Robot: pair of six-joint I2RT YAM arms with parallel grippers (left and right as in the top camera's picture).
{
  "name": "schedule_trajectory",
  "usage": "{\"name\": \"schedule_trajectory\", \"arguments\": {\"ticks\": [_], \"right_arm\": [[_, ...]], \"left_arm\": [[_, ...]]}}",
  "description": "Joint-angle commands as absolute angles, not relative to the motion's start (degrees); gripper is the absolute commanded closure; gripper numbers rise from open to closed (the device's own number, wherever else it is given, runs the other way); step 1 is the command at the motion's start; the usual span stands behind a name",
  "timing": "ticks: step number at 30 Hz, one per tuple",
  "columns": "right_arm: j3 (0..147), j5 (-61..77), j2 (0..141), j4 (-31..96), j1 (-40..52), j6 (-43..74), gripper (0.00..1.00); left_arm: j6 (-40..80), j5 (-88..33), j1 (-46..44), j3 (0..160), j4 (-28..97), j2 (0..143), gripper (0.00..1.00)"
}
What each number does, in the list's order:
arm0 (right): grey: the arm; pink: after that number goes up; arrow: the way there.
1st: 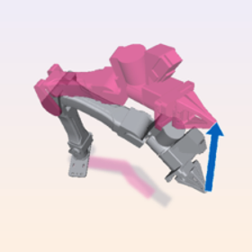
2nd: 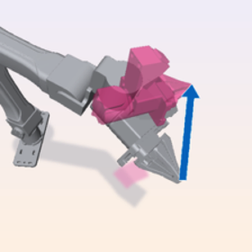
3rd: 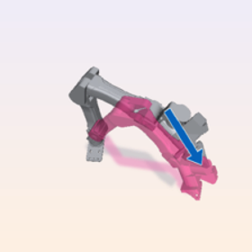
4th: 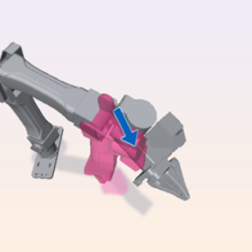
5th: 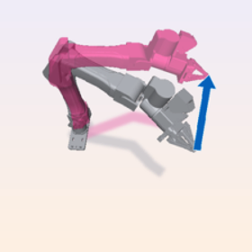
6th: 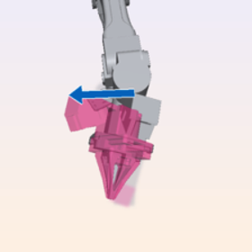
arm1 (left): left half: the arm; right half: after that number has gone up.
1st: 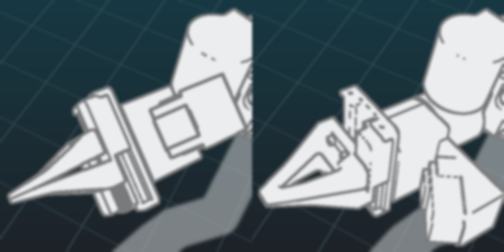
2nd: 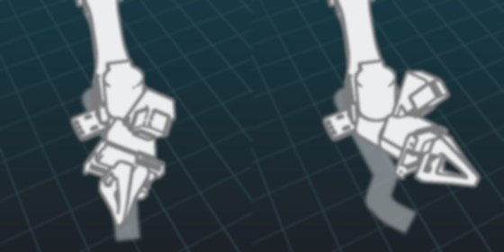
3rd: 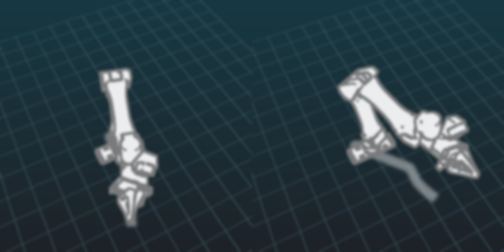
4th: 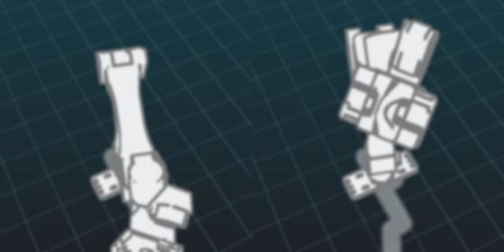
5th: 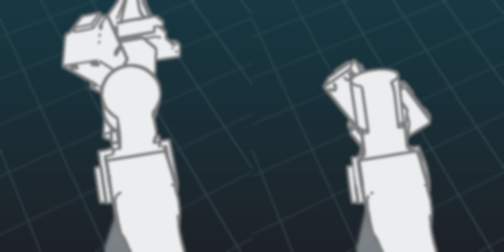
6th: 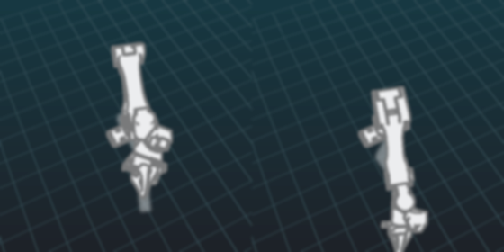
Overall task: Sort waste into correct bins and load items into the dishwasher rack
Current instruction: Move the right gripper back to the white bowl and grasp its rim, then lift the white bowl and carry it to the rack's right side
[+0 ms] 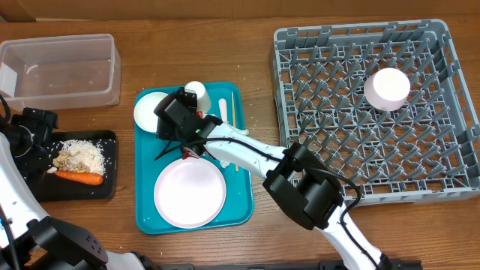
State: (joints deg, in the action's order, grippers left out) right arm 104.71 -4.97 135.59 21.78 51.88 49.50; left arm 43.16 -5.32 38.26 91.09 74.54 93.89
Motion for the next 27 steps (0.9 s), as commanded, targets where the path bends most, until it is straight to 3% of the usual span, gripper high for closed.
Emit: {"name": "schedule_trajectory", "arguments": {"ticks": [1, 3, 9, 27], "right_arm": [[104.53, -5.98, 136.11, 21.3, 51.24, 49.54, 0.46], [104.53, -5.98, 136.11, 21.3, 51.24, 49.54, 0.56], [104.53, -5.96, 136.11, 21.3, 51.24, 49.54, 0.69], [106.65, -4.21, 135.81, 23.86, 51.22, 49.28, 0.89]], "left_arm": [[43.75, -4.89, 38.24, 90.8, 74.5, 94.06, 0.0], [43.75, -4.89, 38.24, 90.83, 74.5, 94.06, 0.0], [43.75, -4.89, 38.24, 90.83, 74.52, 94.06, 0.0], [43.75, -4.89, 38.24, 90.8, 74.52, 94.06, 0.0]]}}
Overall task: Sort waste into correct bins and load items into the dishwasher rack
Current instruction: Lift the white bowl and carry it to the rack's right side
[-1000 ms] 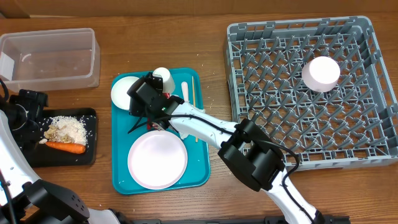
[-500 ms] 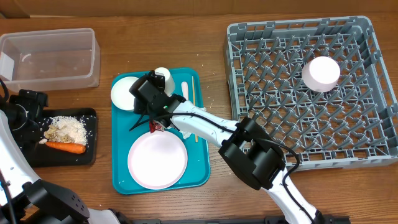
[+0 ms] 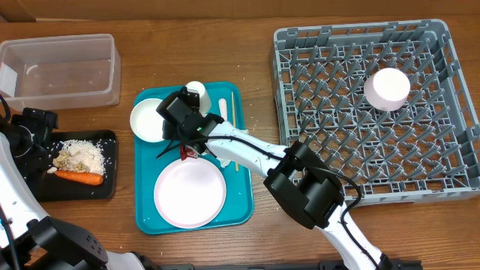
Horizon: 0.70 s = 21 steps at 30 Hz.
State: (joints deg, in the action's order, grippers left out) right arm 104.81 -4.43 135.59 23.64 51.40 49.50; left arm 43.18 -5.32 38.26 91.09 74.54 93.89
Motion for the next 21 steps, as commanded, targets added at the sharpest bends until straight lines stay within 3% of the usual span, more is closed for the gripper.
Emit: {"name": "schedule_trajectory", "arguments": {"ticks": [1, 6, 15, 21], "right_arm": [[106.65, -4.21, 135.68, 23.88, 51.22, 49.28, 0.9], [106.65, -3.53, 134.56, 24.14, 51.2, 49.25, 0.96], [106.67, 3.44, 130.67, 24.1, 50.02, 49.04, 0.96], [106.69, 12.58, 124.97, 23.35, 47.16, 40.77, 0.96]], "left_arm": [[43.72, -4.89, 38.24, 90.8, 74.5, 94.06, 0.0], [43.75, -4.89, 38.24, 90.8, 74.52, 94.06, 0.0], [43.75, -4.89, 38.24, 90.8, 74.5, 94.06, 0.0], [43.72, -4.89, 38.24, 90.83, 74.52, 94.06, 0.0]]}}
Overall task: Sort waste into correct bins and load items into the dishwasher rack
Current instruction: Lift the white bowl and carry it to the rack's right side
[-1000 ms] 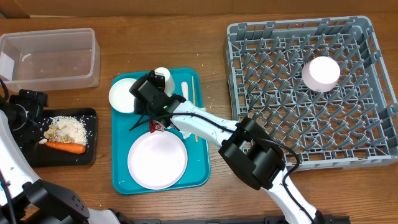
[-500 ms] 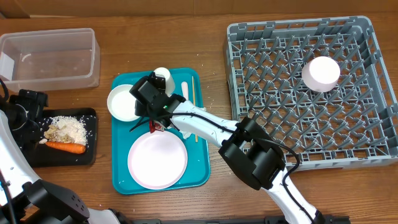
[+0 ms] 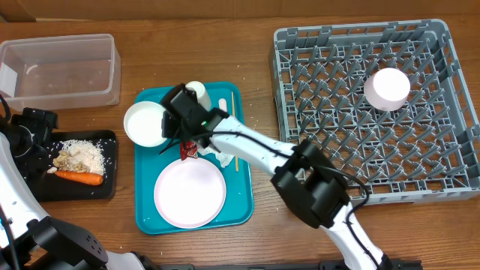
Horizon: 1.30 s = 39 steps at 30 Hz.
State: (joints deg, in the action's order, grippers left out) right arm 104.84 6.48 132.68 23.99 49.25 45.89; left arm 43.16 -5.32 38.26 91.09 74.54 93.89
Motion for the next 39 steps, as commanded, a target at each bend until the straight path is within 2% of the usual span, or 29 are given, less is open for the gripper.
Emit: {"name": "schedule_trajectory", "arguments": {"ticks": [1, 7, 15, 23, 28, 29, 35, 39], "right_arm": [[106.69, 13.91, 123.68, 23.64, 46.39, 39.92, 0.96], [106.69, 20.08, 115.72, 25.76, 40.99, 35.14, 0.96], [106.69, 14.81, 104.66, 36.18, 28.16, 30.96, 0.96], [106.69, -1.87, 96.66, 49.95, 6.24, 26.48, 0.96], [106.67, -9.93, 96.88, 52.88, -5.39, 20.36, 0.96], [106.45, -15.97, 97.65, 52.82, -8.49, 18.11, 0.96], [106.41, -41.17, 100.07, 56.01, -10.68, 18.44, 0.96], [106.43, -47.88, 99.18, 62.37, -10.61, 30.2, 0.96]], "left_arm": [[43.72, -4.89, 38.24, 90.83, 74.5, 94.06, 0.0], [43.75, -4.89, 38.24, 90.83, 74.52, 94.06, 0.0], [43.75, -4.89, 38.24, 90.8, 74.5, 94.06, 0.0], [43.72, -4.89, 38.24, 90.8, 74.5, 94.06, 0.0], [43.75, -4.89, 38.24, 90.8, 74.5, 94.06, 0.0], [43.72, -4.89, 38.24, 90.8, 74.5, 94.06, 0.0], [43.75, -4.89, 38.24, 90.8, 74.5, 94.06, 0.0], [43.75, -4.89, 38.24, 90.8, 74.5, 94.06, 0.0]]}}
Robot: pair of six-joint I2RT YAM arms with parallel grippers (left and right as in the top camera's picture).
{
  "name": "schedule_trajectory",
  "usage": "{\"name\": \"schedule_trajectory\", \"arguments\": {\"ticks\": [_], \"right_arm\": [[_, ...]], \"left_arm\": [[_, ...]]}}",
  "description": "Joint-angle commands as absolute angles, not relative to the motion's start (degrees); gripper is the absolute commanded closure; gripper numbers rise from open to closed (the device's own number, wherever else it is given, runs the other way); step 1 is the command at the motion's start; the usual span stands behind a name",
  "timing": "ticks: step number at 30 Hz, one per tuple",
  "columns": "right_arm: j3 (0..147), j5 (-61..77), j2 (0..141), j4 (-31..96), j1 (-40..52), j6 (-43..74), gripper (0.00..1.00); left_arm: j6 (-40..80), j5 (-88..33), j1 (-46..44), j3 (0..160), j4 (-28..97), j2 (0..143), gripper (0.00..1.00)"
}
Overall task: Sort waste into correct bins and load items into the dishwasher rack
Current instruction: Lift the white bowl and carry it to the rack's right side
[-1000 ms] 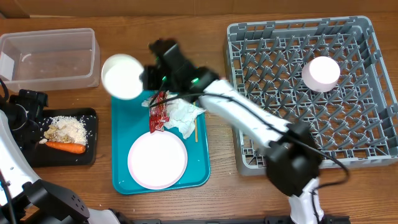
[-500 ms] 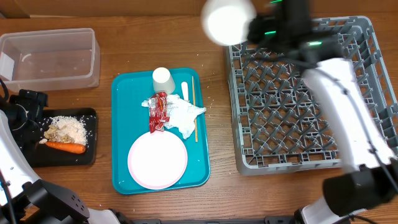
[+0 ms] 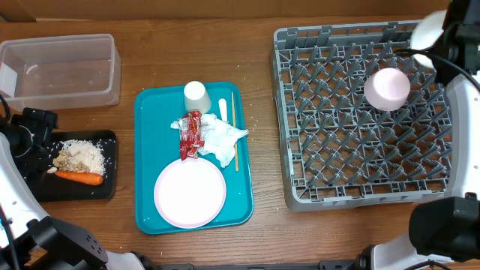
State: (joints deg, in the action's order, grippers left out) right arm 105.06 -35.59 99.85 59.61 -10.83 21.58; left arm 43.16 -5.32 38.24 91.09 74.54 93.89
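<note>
My right gripper (image 3: 441,39) is over the far right corner of the grey dishwasher rack (image 3: 330,187), shut on the white bowl (image 3: 424,28), which it holds tilted above the rack. A pink bowl (image 3: 387,87) sits upside down in the rack just below it. The teal tray (image 3: 147,187) holds a white plate (image 3: 190,193), a white cup (image 3: 196,96), a red wrapper (image 3: 189,135), a crumpled napkin (image 3: 222,138), a chopstick (image 3: 233,131) and a white utensil (image 3: 223,107). My left gripper (image 3: 36,124) rests at the far edge of the black bin (image 3: 109,187); its fingers cannot be made out.
The black bin holds rice (image 3: 81,155) and a carrot (image 3: 79,177). A clear plastic bin (image 3: 60,70) stands at the far left. The right arm's base (image 3: 442,232) fills the near right corner.
My right gripper has gone from the tray's far left corner to the rack's far right corner, with the white bowl in it. The wrapper and napkin now show. The left arm is unchanged.
My right gripper was at the white bowl on the far left of the tray. The bowl then lay further left, partly off the tray's edge, with the gripper at its rim. Now the bowl is held over the rack's far right corner.
</note>
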Motion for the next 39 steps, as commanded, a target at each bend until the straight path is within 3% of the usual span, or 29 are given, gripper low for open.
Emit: {"name": "schedule_trajectory", "arguments": {"ticks": [1, 11, 19, 26, 39], "right_arm": [[106.43, -48.03, 98.78, 64.16, -10.63, 32.18, 0.96], [106.17, -52.01, 96.42, 96.05, -11.0, 66.54, 0.96], [97.08, -54.08, 95.9, 95.64, -11.0, 66.76, 0.96], [89.47, -64.29, 95.9, 95.09, -10.83, 74.17, 0.96], [77.6, -65.12, 96.42, 86.11, -6.59, 61.47, 0.96]], "left_arm": [[43.75, -4.89, 38.24, 90.83, 74.5, 94.06, 0.0], [43.75, -4.89, 38.24, 90.83, 74.5, 94.06, 0.0], [43.72, -4.89, 38.24, 90.83, 74.52, 94.06, 0.01], [43.72, -4.89, 38.24, 90.8, 74.5, 94.06, 0.0], [43.75, -4.89, 38.24, 90.83, 74.5, 94.06, 0.0]]}}
